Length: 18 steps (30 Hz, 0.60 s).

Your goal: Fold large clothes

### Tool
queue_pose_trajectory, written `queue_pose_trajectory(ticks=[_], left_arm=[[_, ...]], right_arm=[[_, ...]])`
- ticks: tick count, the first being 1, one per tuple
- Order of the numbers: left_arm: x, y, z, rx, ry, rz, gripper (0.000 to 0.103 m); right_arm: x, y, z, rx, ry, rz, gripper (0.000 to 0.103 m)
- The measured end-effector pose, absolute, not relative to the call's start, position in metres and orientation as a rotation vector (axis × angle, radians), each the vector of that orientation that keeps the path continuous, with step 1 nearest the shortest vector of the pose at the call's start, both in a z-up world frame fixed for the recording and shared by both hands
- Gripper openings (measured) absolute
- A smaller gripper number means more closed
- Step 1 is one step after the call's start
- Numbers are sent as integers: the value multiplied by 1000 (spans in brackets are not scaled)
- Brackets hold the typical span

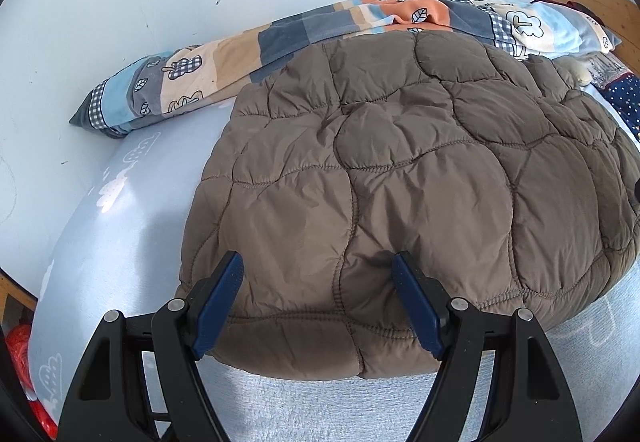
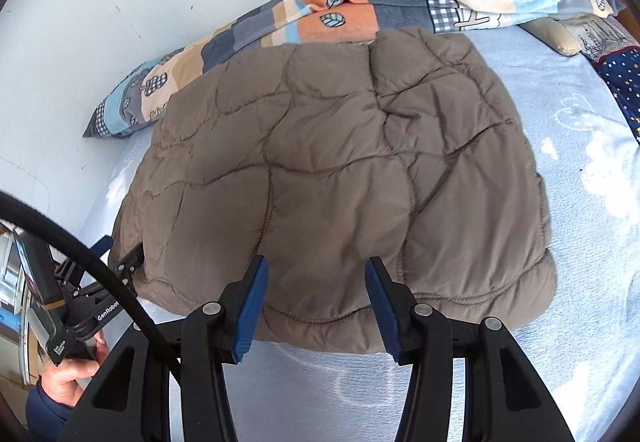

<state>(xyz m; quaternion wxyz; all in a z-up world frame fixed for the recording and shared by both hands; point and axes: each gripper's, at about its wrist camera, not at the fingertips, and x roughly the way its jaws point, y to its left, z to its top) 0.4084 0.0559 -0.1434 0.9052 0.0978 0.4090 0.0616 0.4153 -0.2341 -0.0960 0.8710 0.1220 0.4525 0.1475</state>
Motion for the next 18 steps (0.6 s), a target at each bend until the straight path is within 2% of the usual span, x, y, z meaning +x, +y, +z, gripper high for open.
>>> queue_pose_trajectory(ticks=[11,13,18], left_arm=[[409,56,-144,204,845,130,76],[409,56,-144,204,845,129,76],[409,56,-144,204,845,129,76]], right_arm=[[420,-303,-87,410,899,186,55],[420,-316,-86,426,890,157,61],[423,-340,-92,446,903,97,67]])
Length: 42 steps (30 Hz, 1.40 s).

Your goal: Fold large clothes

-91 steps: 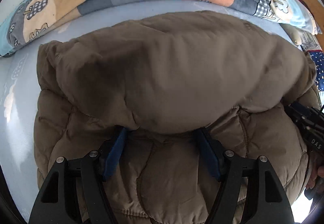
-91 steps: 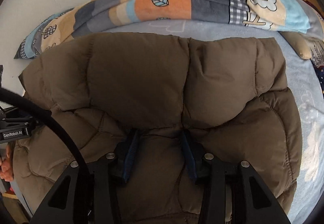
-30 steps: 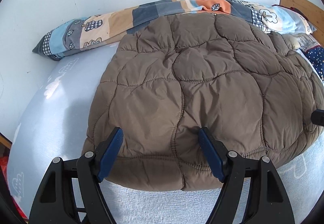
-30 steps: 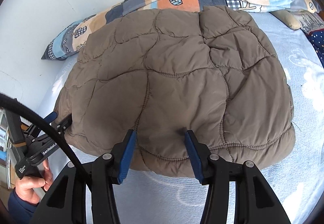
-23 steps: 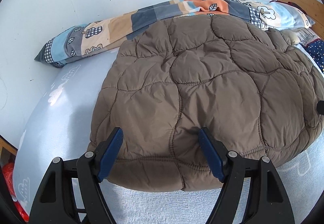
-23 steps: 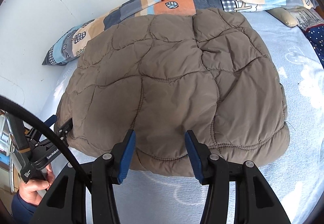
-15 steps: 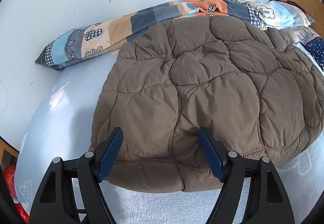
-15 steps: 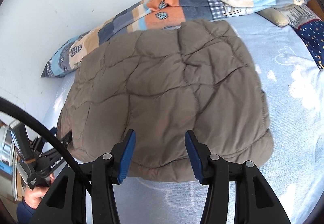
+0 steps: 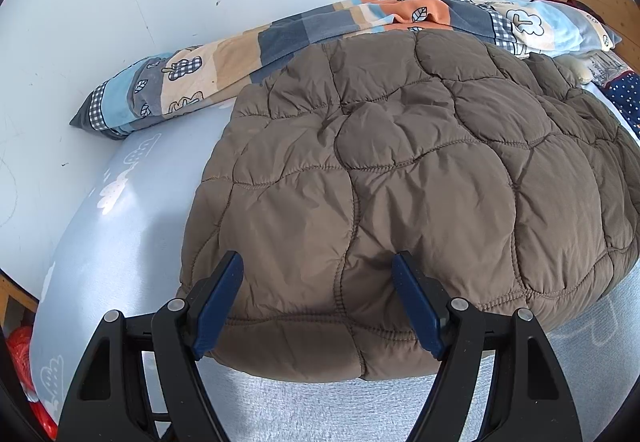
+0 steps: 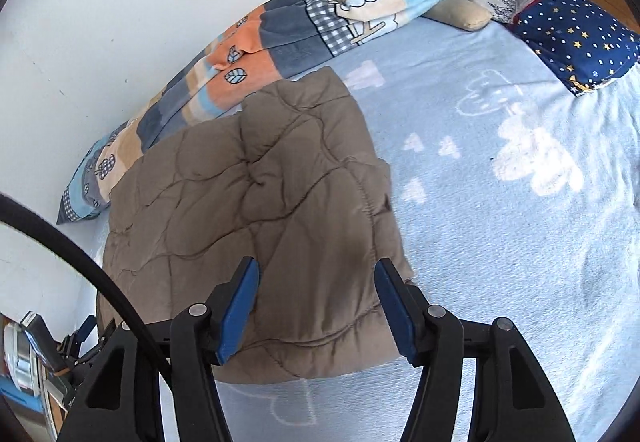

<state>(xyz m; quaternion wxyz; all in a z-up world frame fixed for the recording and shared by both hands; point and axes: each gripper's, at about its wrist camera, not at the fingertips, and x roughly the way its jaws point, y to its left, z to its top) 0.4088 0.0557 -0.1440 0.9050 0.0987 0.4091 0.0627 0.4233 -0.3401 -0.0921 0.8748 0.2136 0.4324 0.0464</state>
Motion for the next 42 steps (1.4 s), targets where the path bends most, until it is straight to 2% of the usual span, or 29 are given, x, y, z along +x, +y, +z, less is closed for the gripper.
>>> queue_pose_trajectory(ticks=[5,12,20,26,30,35,42], left_arm=[[411,61,-141,189,855,106,76],[421,128,-120,-107,883,42,79],[445,225,-168,-498,1072,-81,79],[463,266,-204,-736,1135,-201,79],[484,266,-212,-675,1170,-271,79],[512,273,-238,-658,1245,-357,95],[530,279,-248,-595,1288,-528,99]], right_arm=[[427,-359,-106,453,938,62,73],[434,-385,-134,601,981,110,78],[443,-406,-173,830,990,224,85],[461,-401,-195,832,1007,302,95],[469,-397,-206,835,1019,361,96],[483,-384,-208,790,1040,431,100],[500,-361,-211,708,1062,489,103]])
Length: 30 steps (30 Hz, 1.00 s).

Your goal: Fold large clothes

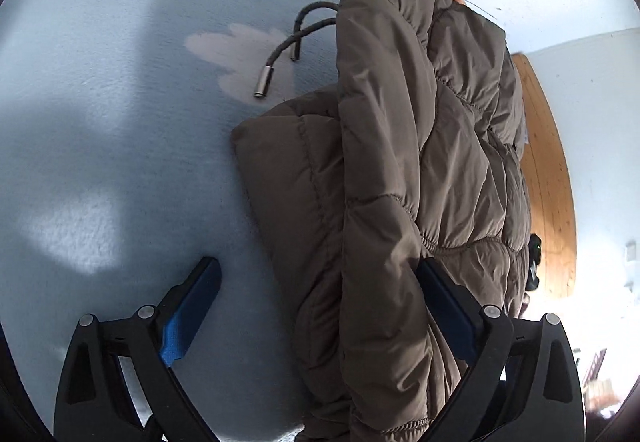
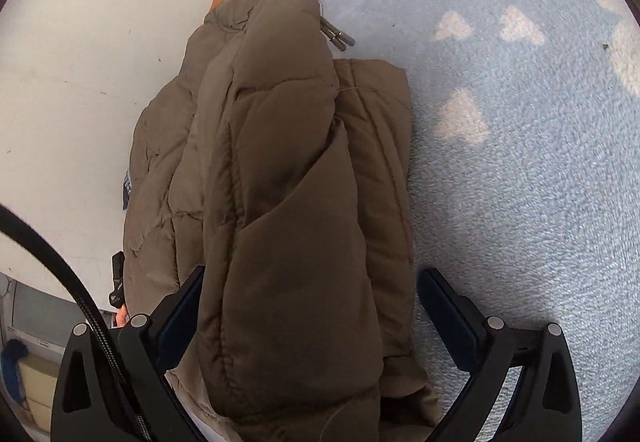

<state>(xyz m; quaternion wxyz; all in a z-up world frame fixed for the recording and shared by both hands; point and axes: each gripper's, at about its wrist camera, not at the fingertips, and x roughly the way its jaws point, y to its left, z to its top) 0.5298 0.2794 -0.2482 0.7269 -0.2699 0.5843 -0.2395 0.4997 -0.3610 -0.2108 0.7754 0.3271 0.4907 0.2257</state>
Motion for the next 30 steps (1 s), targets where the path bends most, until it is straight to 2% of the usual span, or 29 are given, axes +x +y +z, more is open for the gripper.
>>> queue_pose_trajectory(ticks=[8,9,10,11,12,13,14,16,20,30], left_arm=[[576,253,-243,-456,1375,-610,99],[579,250,-242,-449,1369,-621,98],[580,249,-240,-445,1362,-628,91],[582,250,-237,-452,1351,-640,75],[582,251,-233,-480,1338,-663,66],[581,253,-227,-489,1325,-666,57],[577,255,-221,-469,1314,-663,50],[568,259,-211,-447,1290,-651,43],[548,259,-186,-435,1217,-613,32],[453,235,-131,-404,1170,-636,31]], right_arm=[[528,-330,-211,628,1061,589,103],[531,-326,-210,621,1060,594,99],[532,-323,-208,608,1053,598,85],[532,-320,-206,609,1041,615,76],[531,-314,-202,606,1030,620,62],[531,-308,-196,577,1021,618,52],[524,-307,-189,541,1013,618,49],[517,-300,-174,487,993,616,39],[509,-293,-150,418,940,610,34],[458,-301,-89,315,837,610,31]])
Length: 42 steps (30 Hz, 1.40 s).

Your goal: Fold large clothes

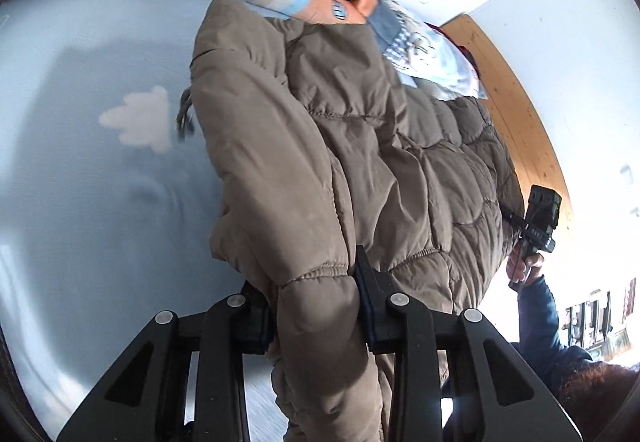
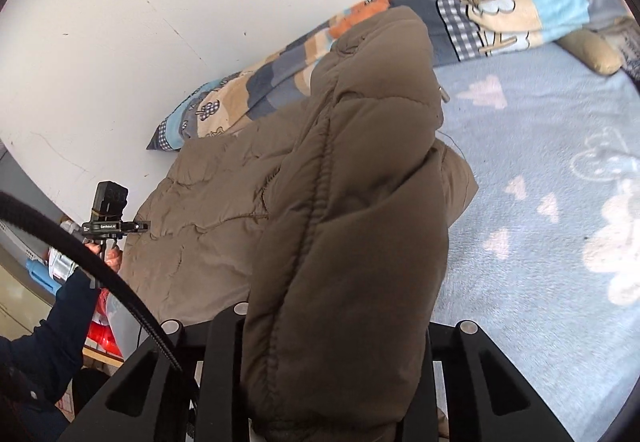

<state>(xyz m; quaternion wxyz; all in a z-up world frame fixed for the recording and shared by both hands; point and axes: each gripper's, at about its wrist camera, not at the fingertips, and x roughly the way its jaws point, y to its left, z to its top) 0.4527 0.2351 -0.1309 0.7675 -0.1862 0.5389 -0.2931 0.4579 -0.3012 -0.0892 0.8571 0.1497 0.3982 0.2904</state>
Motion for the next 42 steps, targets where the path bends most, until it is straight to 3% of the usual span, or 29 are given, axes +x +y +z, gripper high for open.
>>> queue_pose_trajectory(ticks=[9,11,12,13,15,20,23,29,36,40,42], left_arm=[[359,215,-145,-412,1229,-621,33],[355,222,-169,-472,1268,-529,49],[355,224,-179,-501,1286,-488,54],[354,229,-189,-550,1298,-450,60],[346,239,-191,-632,1299,-404,62],[310,270,-133,-620,1181,-292,65],[283,272,-82,-506,1059,-180,69],[252,188,-32,-392,846,-160,81],[249,47,-91,-173,824,-50,81],[266,25,-137,-62,921,-4,82],[278,27,-157,-88,970,3,89]], right_arm=[[375,-347,-107,309,943,588,32],[375,-351,-128,345,1004,546,35],[379,-352,-138,370,1039,520,43],[381,-353,-147,387,1083,486,58],[382,-361,-153,420,1131,403,67],[350,-388,-115,463,1072,255,67],[310,-401,-84,462,925,142,67],[274,-324,-35,318,692,209,68],[296,-195,-54,82,713,236,68],[316,-181,-92,126,855,242,68],[330,-175,-114,103,965,247,68]])
